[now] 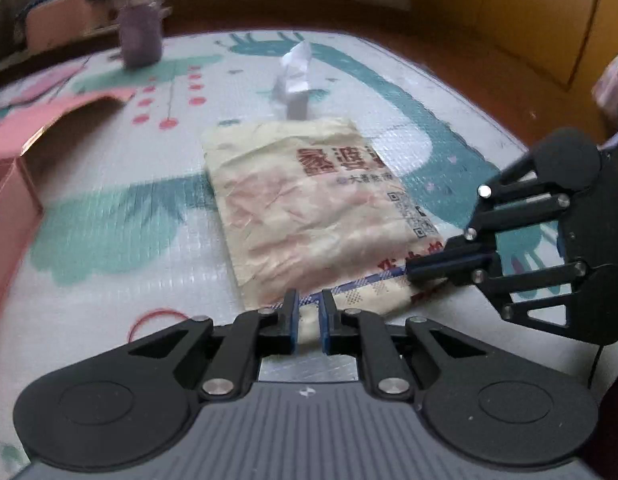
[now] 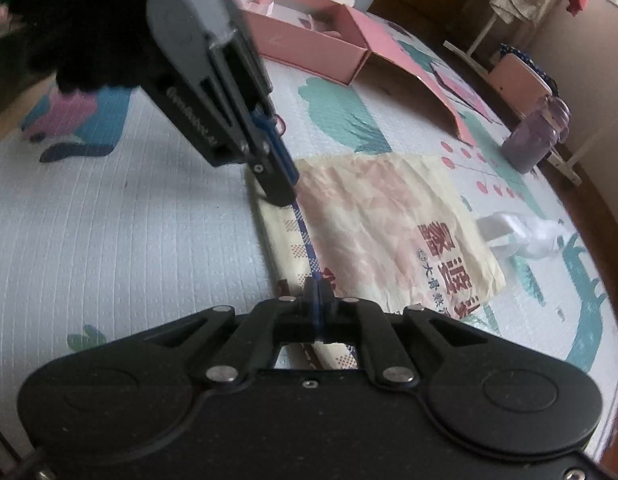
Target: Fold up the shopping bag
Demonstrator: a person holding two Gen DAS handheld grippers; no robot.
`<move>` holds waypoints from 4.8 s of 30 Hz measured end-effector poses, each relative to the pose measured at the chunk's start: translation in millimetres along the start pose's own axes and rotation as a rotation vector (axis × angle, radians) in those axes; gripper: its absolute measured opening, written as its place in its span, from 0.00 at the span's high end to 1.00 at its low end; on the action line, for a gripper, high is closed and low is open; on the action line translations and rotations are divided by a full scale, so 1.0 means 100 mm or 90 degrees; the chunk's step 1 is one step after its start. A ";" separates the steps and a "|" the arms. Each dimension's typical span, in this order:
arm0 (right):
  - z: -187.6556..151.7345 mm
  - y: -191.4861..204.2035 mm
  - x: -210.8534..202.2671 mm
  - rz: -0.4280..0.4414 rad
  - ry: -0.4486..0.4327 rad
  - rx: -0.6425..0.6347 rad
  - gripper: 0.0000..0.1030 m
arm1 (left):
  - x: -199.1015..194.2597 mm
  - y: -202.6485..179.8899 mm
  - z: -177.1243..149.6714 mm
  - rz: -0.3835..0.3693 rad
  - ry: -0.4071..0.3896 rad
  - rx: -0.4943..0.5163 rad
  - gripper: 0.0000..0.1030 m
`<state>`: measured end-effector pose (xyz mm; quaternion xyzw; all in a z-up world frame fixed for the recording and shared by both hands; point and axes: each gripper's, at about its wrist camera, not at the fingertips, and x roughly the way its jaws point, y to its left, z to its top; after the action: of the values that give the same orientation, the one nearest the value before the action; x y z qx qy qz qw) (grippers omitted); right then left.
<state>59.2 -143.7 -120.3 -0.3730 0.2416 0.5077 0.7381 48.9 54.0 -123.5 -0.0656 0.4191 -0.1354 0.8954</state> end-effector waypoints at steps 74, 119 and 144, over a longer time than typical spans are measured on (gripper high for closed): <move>-0.09 -0.39 0.03 0.047 0.007 0.161 0.97 | -0.14 -0.19 0.01 0.018 0.058 0.144 0.96; -0.18 -0.78 0.23 0.196 -0.016 0.247 0.97 | -0.47 -0.67 -0.99 0.126 -0.032 1.038 0.77; 0.03 0.03 -0.04 0.068 -0.031 -0.134 0.79 | -0.63 -0.98 -1.14 0.093 0.061 1.011 0.92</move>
<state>55.0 -142.9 -116.4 -0.4223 0.1883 0.5776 0.6728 -95.5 -21.2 -127.7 0.6250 0.2390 -0.3372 0.6623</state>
